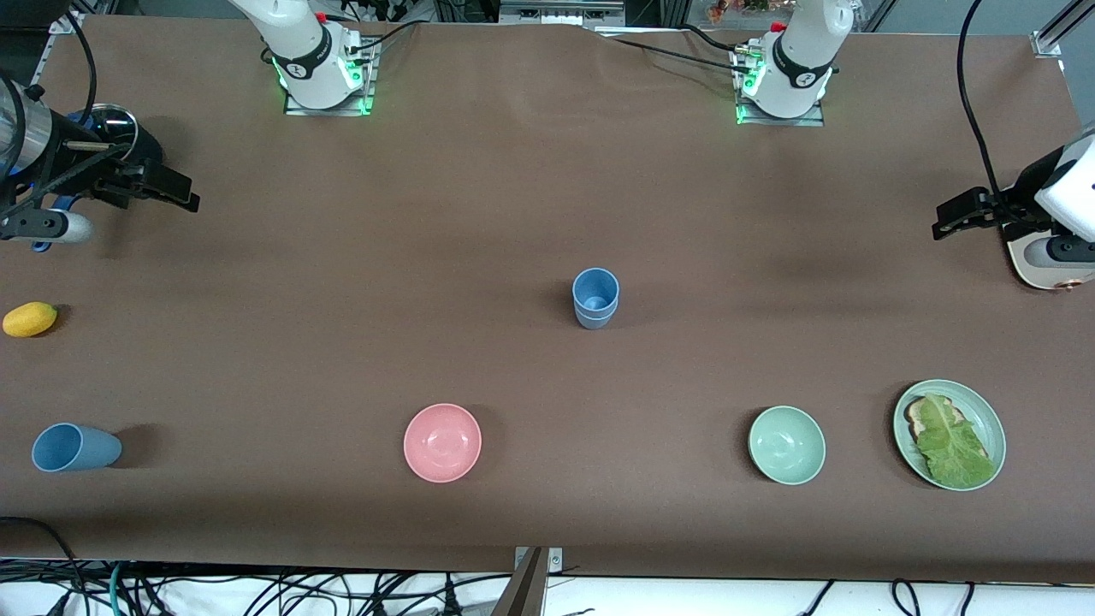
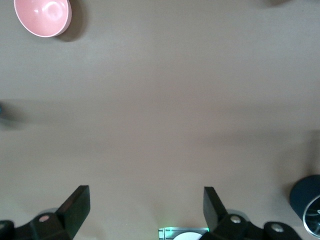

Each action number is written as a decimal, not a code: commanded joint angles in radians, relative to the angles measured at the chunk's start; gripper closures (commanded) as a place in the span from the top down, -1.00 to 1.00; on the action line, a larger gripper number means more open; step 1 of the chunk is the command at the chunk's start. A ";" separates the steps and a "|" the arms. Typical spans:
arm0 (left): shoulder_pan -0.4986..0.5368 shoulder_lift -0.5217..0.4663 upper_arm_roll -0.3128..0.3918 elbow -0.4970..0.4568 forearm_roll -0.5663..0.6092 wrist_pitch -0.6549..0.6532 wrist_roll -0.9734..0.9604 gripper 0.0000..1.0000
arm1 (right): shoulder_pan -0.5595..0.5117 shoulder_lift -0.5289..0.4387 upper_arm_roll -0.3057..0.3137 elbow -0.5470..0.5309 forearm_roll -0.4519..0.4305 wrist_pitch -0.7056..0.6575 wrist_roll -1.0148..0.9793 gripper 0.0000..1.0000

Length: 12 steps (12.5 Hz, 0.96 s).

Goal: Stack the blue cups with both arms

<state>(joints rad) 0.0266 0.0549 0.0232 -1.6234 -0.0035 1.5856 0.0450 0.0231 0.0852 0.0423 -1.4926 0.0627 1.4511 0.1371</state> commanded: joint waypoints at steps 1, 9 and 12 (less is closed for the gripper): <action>0.009 -0.020 -0.002 -0.015 -0.018 0.004 0.024 1.00 | -0.015 -0.019 0.016 -0.028 -0.033 0.002 -0.007 1.00; 0.009 -0.018 -0.002 -0.015 -0.018 0.005 0.024 1.00 | -0.014 -0.010 0.017 0.000 -0.087 -0.018 0.001 1.00; 0.009 -0.018 -0.002 -0.015 -0.018 0.005 0.024 1.00 | -0.012 -0.012 0.018 0.000 -0.087 -0.029 0.006 1.00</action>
<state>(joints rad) 0.0266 0.0549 0.0232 -1.6234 -0.0035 1.5856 0.0450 0.0228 0.0855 0.0435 -1.4940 -0.0104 1.4396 0.1380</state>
